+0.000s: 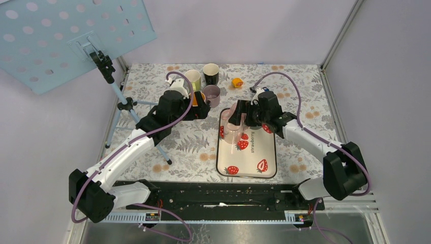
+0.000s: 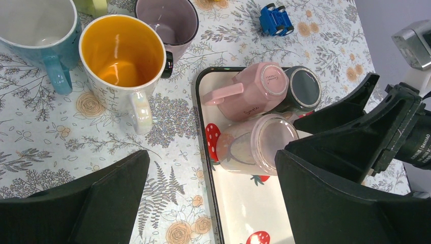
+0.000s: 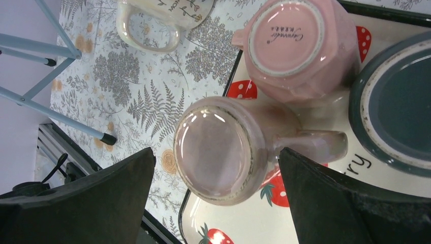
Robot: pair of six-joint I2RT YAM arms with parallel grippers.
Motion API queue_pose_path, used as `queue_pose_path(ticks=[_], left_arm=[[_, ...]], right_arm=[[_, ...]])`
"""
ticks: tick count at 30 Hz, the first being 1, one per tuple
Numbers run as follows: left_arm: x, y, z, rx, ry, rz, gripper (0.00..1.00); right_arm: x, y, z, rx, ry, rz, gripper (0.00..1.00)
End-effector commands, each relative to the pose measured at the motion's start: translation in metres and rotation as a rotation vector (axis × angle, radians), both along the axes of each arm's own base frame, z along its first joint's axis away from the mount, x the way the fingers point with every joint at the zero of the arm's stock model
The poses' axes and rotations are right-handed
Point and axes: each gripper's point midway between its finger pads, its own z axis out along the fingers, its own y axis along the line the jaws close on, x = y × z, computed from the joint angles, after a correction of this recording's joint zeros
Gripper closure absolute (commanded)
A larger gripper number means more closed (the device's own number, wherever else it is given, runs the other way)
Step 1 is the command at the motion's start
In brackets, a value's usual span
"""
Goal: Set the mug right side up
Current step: Place the cup at the center of the board.
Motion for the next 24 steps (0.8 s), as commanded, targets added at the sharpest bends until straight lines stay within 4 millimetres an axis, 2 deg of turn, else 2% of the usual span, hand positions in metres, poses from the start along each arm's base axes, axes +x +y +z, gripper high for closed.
queue_pose_path(ticks=[1,5,8,14,21,24], left_arm=[[0.004,-0.004,0.034,-0.054,-0.073,-0.01,0.01],[0.004,-0.005,0.034,-0.056,-0.075,-0.015,0.01],[0.004,-0.006,0.034,-0.06,-0.074,-0.018,0.01],[0.004,-0.009,0.034,-0.067,-0.072,-0.029,0.01],[0.0,-0.006,0.036,-0.065,-0.078,-0.03,0.01],[-0.001,-0.005,0.037,-0.063,-0.078,-0.028,0.01]], right_arm=[[-0.018,-0.009,-0.001,-0.004,0.038,0.002,0.0],[-0.028,-0.012,0.006,0.01,0.039,-0.001,0.0],[-0.027,-0.016,0.015,0.014,0.003,-0.026,0.0],[-0.004,-0.024,0.033,-0.033,-0.065,-0.094,0.0],[0.025,-0.014,0.036,-0.051,-0.093,-0.083,0.0],[0.033,-0.01,0.032,-0.058,-0.069,-0.074,0.0]])
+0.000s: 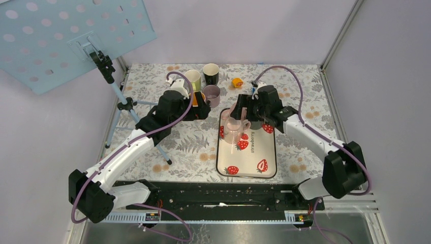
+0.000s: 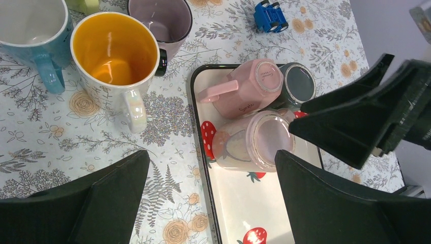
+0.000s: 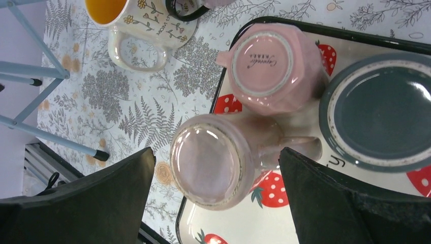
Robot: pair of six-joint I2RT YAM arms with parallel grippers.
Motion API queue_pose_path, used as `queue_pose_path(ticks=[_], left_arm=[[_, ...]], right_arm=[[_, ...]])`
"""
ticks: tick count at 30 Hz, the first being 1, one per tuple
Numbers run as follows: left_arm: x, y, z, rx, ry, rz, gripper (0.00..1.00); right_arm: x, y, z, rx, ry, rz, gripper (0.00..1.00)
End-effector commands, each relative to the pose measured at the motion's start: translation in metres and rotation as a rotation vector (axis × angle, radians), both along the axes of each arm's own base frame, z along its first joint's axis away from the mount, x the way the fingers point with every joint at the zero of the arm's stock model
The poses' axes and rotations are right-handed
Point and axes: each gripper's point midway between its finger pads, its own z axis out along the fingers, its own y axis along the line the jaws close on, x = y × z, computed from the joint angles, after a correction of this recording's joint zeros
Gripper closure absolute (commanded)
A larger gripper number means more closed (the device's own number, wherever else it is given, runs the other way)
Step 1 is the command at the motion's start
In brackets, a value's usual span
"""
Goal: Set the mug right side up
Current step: Turn over the cup on the tray.
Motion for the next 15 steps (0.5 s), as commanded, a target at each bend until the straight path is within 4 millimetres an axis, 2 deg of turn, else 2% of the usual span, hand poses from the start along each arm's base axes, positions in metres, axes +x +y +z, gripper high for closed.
queue_pose_path(ticks=[1,7,15], left_arm=[[0.001,-0.001,0.037,-0.051,-0.086,-0.007,0.01],[-0.001,0.002,0.039,-0.043,-0.094,-0.004,0.01],[-0.001,0.002,0.041,-0.041,-0.101,-0.009,0.01]], right_arm=[[0.024,0.004,0.01,-0.009,-0.04,-0.004,0.0],[0.027,0.006,-0.007,-0.024,0.002,-0.01,0.0],[0.028,0.008,-0.018,-0.031,0.006,0.005,0.0]])
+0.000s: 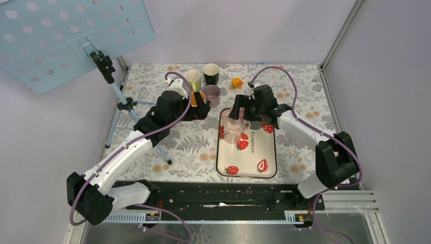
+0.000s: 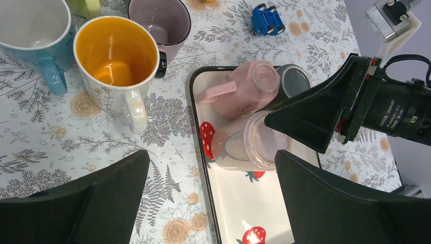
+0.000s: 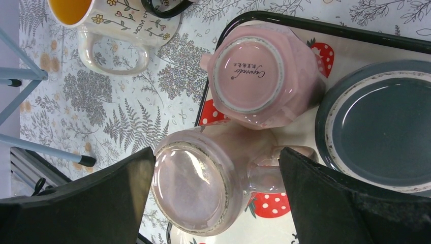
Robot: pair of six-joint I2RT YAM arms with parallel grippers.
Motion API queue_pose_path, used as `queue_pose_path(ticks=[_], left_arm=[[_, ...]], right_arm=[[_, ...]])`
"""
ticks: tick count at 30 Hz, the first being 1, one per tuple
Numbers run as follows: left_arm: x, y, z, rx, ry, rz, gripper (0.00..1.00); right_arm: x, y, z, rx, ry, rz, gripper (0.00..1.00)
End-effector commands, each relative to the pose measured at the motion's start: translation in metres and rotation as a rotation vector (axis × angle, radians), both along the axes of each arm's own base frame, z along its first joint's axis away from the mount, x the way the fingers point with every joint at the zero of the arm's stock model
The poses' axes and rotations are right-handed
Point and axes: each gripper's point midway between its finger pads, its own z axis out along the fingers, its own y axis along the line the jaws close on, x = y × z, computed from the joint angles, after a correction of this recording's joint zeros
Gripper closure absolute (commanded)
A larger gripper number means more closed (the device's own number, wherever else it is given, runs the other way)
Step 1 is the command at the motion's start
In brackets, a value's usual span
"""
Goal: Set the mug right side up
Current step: Turn over the cup on the tray.
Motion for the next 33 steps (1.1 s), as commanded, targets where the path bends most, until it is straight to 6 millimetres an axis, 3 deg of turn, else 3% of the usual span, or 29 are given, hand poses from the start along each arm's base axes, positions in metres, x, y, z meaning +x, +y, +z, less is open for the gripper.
queue_pose_path(ticks=[1,13,21,33], left_arm=[[0.002,0.001,0.033,-0.032,-0.085,-0.006,0.01],[0.004,-0.002,0.028,-0.037,-0.079,-0.011,0.01],[0.004,-0.004,0.027,-0.037,-0.075,-0.019,0.01],[0.004,-0.008,0.025,-0.05,-0.065,-0.032,0.01]], right_arm=[[0.01,0.002,0.009,0.007,-0.047,0.01,0.0],[-0.03,-0.002,0.005,0.028,0.031,0.078,0.0],[-0.056,-0.007,0.013,0.07,0.054,0.097,0.0],[-0.096,0.004,0.01,0.081,0.085,0.151,0.0]])
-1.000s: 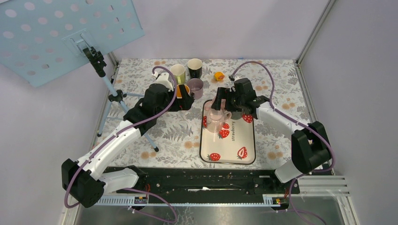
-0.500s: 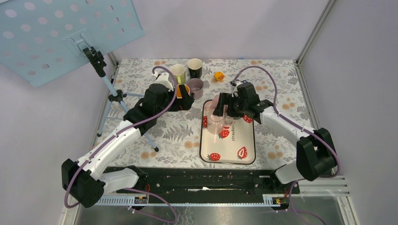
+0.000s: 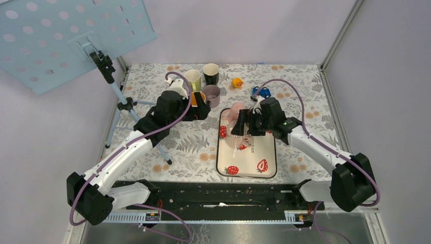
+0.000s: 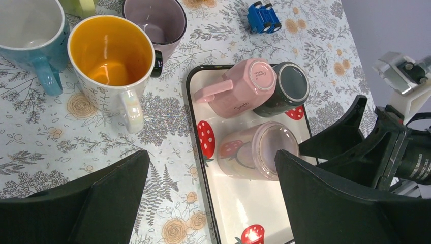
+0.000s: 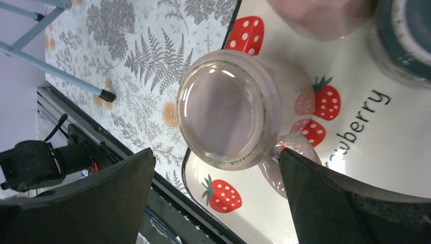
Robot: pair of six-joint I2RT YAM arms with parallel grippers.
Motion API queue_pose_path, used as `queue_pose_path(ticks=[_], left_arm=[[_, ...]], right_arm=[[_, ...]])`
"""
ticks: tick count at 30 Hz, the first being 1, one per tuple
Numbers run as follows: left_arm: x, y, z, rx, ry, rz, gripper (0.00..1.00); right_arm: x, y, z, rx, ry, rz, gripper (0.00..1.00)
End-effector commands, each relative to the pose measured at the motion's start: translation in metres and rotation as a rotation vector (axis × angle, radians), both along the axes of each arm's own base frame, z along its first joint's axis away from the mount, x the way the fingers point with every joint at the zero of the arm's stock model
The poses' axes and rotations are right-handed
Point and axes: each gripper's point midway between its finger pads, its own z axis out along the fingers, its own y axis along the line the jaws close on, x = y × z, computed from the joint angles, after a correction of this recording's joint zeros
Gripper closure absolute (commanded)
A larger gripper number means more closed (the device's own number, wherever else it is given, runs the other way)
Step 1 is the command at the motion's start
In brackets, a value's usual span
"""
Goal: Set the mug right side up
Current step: Turn over the cup on the tray.
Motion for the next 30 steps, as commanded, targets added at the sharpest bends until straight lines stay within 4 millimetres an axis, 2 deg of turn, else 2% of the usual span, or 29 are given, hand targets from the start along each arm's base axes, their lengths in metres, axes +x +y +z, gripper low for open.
queue_pose_path(ticks=[1,6,15,19,24,30], left_arm=[[0.005,-0.006,0.025,-0.048,-0.066,-0.015,0.01],[0.004,-0.006,0.026,-0.051,-0.069,-0.017,0.01],[0.001,-0.004,0.025,-0.049,-0.065,-0.022,0.01],[0.001,-0.005,0.024,-0.05,-0.06,-0.025,0.01],[0.003,-0.006,0.022,-0.046,-0.058,-0.026,0.01],[0.004,-0.007,0.021,-0.048,-0.06,-0.025,0.01]], right_arm=[[-0.02,0.012,0.005,-0.008,0.004,0.04,0.0],[-0.031,0.023,0.005,-0.075,-0.007,0.057,0.0],[-0.029,-0.006,-0.008,-0.372,-0.02,0.028,0.0],[-0.036,-0.006,-0.016,-0.452,-0.021,0.067,0.0],[-0.042,0.0,-0.029,-0.502,-0.017,0.103,0.06],[-0.042,0.003,-0.04,-0.546,-0.005,0.124,0.19]])
